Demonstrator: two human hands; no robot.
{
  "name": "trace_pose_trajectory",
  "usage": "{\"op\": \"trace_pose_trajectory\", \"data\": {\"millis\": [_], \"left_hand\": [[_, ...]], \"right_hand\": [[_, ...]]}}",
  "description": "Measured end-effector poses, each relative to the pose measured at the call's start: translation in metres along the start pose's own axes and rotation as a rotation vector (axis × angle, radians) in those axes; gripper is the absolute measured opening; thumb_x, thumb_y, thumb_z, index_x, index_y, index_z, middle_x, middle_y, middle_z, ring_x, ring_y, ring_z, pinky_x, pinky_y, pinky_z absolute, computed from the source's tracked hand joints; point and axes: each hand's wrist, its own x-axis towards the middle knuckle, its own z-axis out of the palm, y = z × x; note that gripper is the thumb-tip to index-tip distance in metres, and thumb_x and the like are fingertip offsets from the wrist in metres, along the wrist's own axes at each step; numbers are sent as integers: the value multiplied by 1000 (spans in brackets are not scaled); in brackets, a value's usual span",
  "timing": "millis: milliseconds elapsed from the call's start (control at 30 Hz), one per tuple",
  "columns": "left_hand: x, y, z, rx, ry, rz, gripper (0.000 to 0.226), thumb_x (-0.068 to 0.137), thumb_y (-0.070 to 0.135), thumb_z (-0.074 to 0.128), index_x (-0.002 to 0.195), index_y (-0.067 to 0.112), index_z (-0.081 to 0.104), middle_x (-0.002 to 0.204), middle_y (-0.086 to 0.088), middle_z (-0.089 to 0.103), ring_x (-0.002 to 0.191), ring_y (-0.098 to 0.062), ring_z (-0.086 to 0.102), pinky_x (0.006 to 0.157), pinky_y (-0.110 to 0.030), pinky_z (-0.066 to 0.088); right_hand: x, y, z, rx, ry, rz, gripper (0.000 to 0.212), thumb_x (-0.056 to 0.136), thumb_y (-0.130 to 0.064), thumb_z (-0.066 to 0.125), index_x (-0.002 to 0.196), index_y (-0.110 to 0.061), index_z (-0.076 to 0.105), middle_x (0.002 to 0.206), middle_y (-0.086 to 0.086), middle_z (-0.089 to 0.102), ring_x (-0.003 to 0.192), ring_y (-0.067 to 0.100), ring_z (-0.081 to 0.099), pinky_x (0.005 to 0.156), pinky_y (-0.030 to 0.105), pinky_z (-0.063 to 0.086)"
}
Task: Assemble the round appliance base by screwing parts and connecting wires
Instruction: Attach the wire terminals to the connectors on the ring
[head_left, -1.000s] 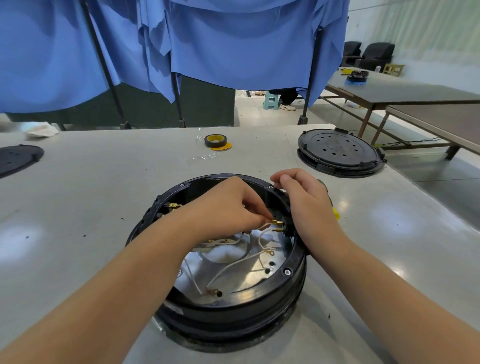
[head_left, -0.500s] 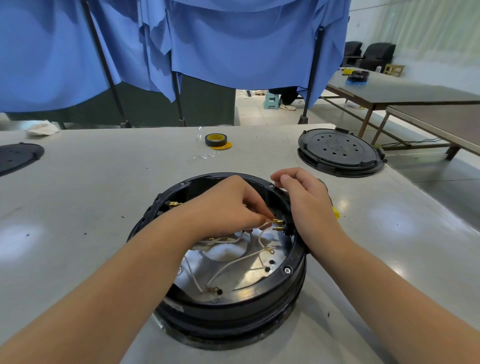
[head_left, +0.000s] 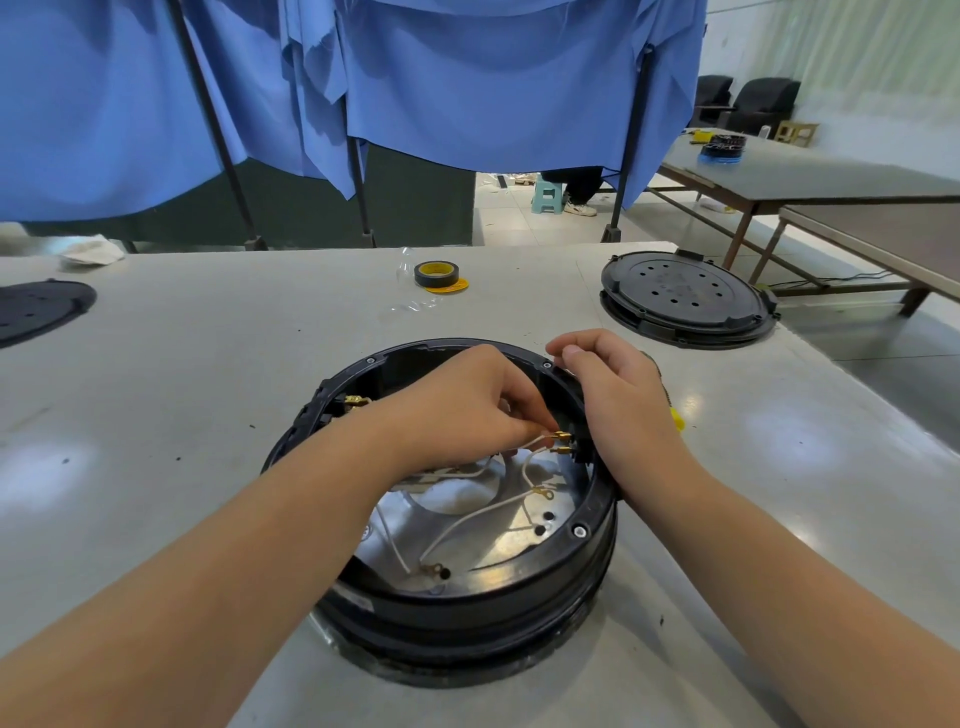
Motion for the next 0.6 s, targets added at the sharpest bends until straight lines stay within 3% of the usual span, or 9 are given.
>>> {"op": "trace_pose_trajectory", "data": {"millis": [133,200,300,467,600], "left_hand": [[-1,0,3,27,34,20,16,85,9,69,85,22,78,66,5,71,53,-1,58,53,-10,44],[-1,1,4,52,55,40,16,84,7,69,87,20,79,74,3,74,66,-8,65,65,-16,53],[-4,3,5,94,78,84,18,83,5,69,89,18,79,80,5,75,76,-9,68,76,-26,54],[-4,4,6,137,92,122,18,83,4,68,86,18,79,78,7,75,74,-5,67,75,-28,53],[-3,2,4,137,82,107,17,83,5,68,87,17,79,76,7,74,71,-3,66,70,-20,53]], "right_hand": [[-1,-2,1,5,1,9,19,91,-9,52,85,-19,66,80,1,67,78,15,62,73,33,52],[-2,-2,0,3,3,14,19,90,-8,52,86,-19,66,78,1,67,76,14,62,71,33,52],[-2,-2,0,-3,6,24,22,89,-6,50,86,-20,67,75,0,66,71,13,61,68,33,53],[-2,-3,0,-14,5,19,25,87,-3,49,85,-21,66,73,-1,65,68,12,60,66,33,52],[-2,-2,1,-21,5,22,25,87,-4,49,85,-23,66,74,-2,66,69,12,60,68,35,53]]}}
